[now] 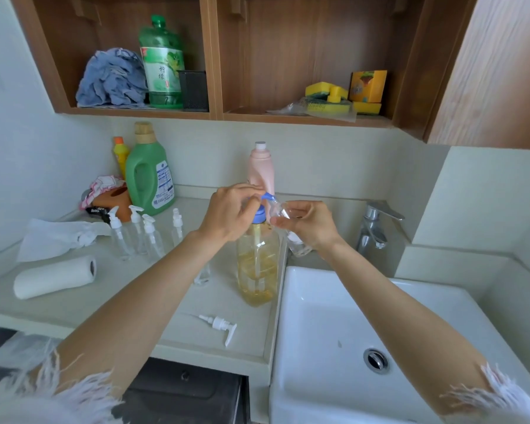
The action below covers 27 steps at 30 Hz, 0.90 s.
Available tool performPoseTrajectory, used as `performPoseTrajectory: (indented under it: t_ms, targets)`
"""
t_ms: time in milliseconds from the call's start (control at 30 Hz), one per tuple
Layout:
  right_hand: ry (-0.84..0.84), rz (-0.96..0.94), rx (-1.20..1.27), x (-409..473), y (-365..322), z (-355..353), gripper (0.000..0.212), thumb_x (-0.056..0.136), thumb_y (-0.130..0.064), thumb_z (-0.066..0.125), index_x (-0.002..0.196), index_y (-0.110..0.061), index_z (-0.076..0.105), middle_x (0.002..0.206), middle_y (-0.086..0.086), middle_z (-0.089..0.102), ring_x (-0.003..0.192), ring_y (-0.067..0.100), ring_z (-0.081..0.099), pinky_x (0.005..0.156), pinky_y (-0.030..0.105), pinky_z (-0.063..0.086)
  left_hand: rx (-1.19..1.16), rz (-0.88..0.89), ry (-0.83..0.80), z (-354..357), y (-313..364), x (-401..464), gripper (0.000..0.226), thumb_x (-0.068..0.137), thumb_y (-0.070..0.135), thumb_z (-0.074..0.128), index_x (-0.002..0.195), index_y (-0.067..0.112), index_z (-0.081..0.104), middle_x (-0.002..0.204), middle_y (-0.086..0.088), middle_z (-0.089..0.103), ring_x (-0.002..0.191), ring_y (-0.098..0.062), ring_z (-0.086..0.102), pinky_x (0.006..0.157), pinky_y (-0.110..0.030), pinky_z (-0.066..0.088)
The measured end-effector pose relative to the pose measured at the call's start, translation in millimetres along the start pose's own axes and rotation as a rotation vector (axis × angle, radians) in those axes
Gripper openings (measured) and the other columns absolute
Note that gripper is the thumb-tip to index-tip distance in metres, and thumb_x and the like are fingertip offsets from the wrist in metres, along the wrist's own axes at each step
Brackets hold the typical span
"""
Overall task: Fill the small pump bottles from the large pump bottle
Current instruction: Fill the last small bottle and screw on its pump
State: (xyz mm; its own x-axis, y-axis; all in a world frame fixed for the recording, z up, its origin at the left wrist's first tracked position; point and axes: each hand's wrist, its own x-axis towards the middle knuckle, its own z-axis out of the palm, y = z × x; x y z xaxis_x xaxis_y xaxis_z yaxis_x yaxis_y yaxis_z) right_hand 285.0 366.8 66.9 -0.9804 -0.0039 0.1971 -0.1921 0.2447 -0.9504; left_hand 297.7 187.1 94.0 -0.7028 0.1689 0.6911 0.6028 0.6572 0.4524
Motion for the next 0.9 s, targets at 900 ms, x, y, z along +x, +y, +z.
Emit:
performPoseTrajectory:
  t_ms: [900]
  targets:
    - [0.039, -0.053, 0.227, -15, 13, 22, 0.024, 0.071, -0.01, 0.084, 0.088, -0.02, 0.07, 0.09, -0.002, 0.075, 0.087, 0.01, 0.07, 0.082, 0.024, 0.054, -0.061, 0.011, 0.045, 5, -6, -1, 0.05, 0.079, 0.035, 0.033, 0.093, 0.016, 0.076, 0.101, 0.001, 0.073, 0.098, -0.016, 0.066, 0.087, -0.027, 0.047]
